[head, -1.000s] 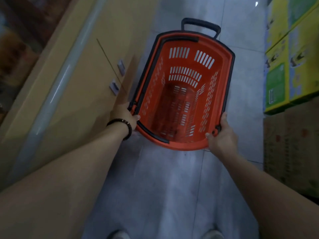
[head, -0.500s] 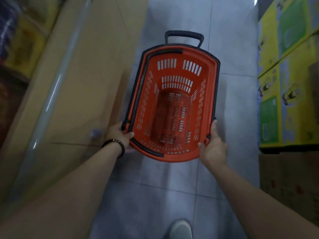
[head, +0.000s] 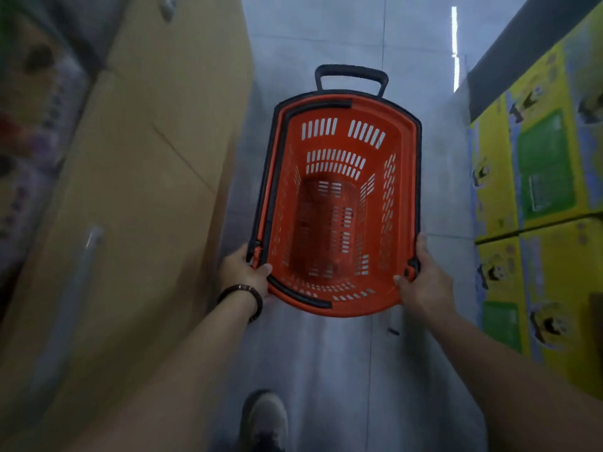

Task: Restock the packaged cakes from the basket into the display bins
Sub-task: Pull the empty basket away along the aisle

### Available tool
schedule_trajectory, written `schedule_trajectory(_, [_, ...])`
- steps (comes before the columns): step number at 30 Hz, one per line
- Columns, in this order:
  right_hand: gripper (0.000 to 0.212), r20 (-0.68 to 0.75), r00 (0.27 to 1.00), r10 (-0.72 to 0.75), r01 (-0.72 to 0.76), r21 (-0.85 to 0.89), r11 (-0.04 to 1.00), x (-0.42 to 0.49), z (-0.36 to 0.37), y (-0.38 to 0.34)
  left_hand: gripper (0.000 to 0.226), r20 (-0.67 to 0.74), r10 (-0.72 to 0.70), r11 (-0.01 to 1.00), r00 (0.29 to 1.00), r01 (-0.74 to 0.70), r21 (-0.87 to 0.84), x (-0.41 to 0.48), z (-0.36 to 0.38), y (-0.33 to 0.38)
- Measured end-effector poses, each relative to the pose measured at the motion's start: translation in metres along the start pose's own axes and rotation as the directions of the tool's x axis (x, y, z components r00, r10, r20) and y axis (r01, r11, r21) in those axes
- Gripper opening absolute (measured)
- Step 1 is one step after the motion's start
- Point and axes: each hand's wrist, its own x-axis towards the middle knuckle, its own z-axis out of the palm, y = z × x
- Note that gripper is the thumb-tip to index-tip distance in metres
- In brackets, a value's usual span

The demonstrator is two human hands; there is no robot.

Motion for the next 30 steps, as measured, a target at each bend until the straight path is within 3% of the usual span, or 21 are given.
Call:
schedule_trajectory(3, [0.1, 0.001, 1.0, -0.002, 0.002, -0.02, 1.0, 0.059, -0.016, -0.03, 0.044, -0.03, 0.02, 0.999, 0.999, -0.019, 0.035, 0.039, 0.022, 0.051])
schedule_trajectory(7, [0.102, 0.009, 1.0, 0.02, -0.02, -0.031, 0.999, 0.142, -0.037, -0.076, 0.045, -0.013, -0.047, 0.996, 0.999, 0.046, -0.082, 0.08, 0.057, 0.128])
schedule_trajectory(13, [0.097, 0.028, 1.0, -0.01, 0.011, -0.032, 0.999, 0.266, -0.073, -0.149, 0.04, 0.007, -0.085, 0.988, 0.996, 0.085, -0.126, 0.16, 0.102, 0.247])
schedule_trajectory(20, [0.099, 0.022, 1.0, -0.014, 0.015, -0.064, 0.998, 0.403, -0.107, -0.224, 0.058, -0.004, -0.084, 0.99, 0.996, 0.083, -0.117, 0.247, 0.153, 0.362])
schedule_trajectory(25, [0.102, 0.008, 1.0, -0.023, 0.024, -0.094, 0.995, 0.502, -0.134, -0.28, 0.045, -0.01, -0.043, 0.99, 0.999, 0.041, -0.137, 0.31, 0.188, 0.451])
schedule_trajectory(28, [0.1, 0.015, 0.999, -0.049, 0.05, -0.125, 0.991, 0.556, -0.15, -0.328, 0.063, 0.019, -0.047, 0.987, 0.999, 0.049, -0.152, 0.347, 0.204, 0.508])
schedule_trajectory(30, [0.1, 0.051, 0.998, -0.024, 0.03, -0.113, 0.993, 0.594, -0.157, -0.353, 0.064, -0.001, -0.077, 0.991, 0.997, 0.076, -0.113, 0.374, 0.214, 0.54])
